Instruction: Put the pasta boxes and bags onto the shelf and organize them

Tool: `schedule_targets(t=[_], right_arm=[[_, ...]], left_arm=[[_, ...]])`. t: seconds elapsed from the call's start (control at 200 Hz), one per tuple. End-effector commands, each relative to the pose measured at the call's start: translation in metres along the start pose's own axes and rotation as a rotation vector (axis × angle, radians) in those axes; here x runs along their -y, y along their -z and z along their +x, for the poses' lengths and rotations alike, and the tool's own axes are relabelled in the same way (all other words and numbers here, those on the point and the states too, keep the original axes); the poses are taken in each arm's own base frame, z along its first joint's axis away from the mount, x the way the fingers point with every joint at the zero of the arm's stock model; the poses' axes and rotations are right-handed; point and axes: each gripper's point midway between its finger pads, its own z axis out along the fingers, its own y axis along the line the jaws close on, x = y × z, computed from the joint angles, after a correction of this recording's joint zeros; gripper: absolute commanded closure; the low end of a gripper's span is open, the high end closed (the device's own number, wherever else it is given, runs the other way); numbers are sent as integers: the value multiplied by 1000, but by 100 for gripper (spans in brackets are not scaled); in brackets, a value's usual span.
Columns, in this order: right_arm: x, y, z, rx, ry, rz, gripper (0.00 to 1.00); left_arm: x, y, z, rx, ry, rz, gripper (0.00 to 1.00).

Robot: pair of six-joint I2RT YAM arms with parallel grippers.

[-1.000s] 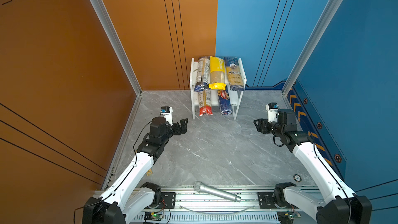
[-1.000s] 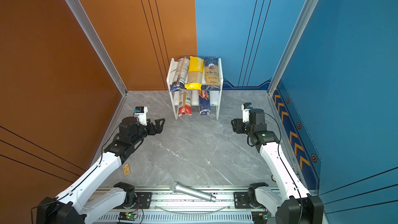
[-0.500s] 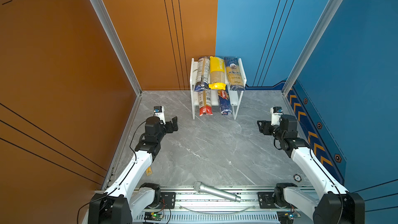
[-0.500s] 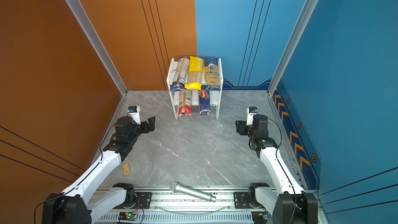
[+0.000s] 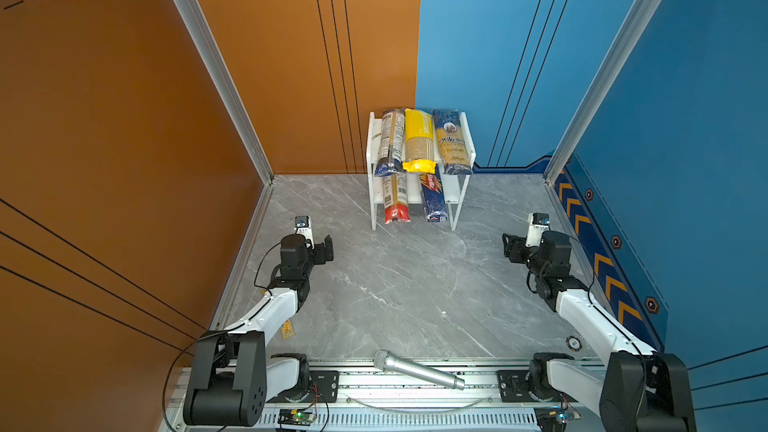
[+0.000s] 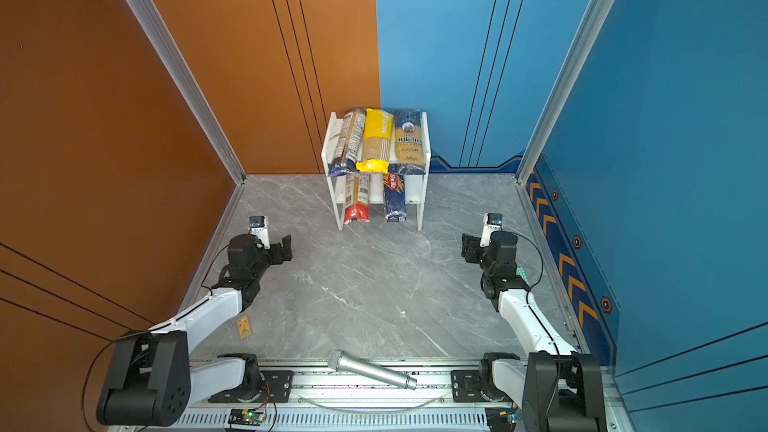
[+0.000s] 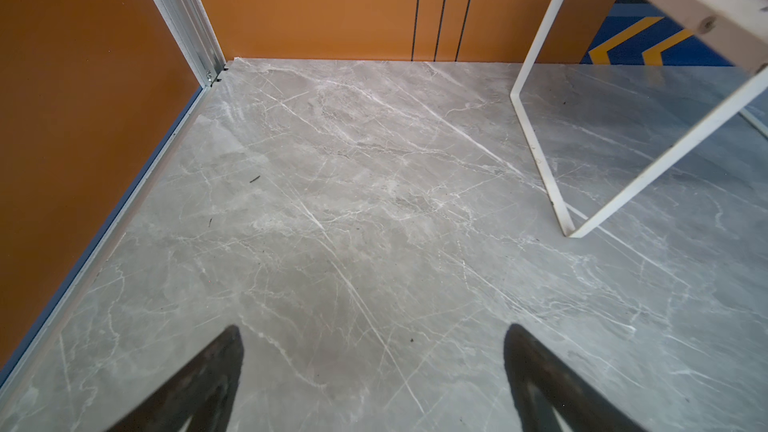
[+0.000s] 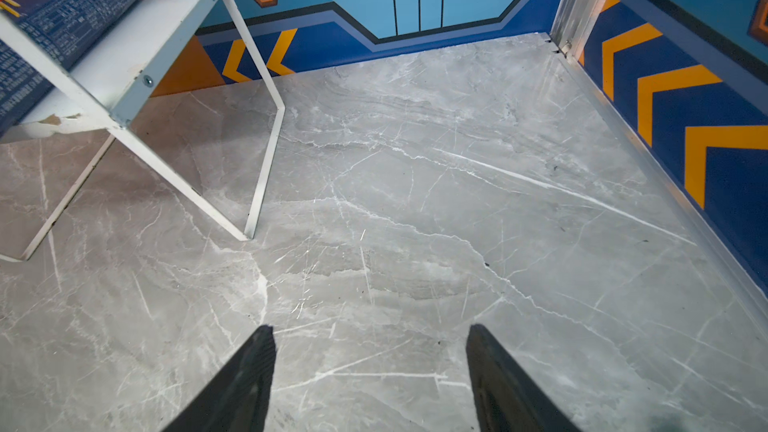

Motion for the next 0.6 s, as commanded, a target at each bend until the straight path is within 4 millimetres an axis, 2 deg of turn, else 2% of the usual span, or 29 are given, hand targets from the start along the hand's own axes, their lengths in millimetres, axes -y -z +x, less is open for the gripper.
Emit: schedule_targets(t=[0.0, 0.28, 0.481, 0.596], right_arm=[[6, -2, -11, 89, 18, 25, 30], [13, -7, 1, 158, 53, 43, 30], [16, -24, 17, 137, 59, 47, 30], [16, -25, 14, 158, 53, 46, 30]], left_arm=[[-3, -7, -3, 48, -25, -4, 2], [3, -20, 6, 78, -11, 41, 2], [3, -23, 12, 118, -19, 47, 2], [2, -25, 15, 116, -16, 45, 2]])
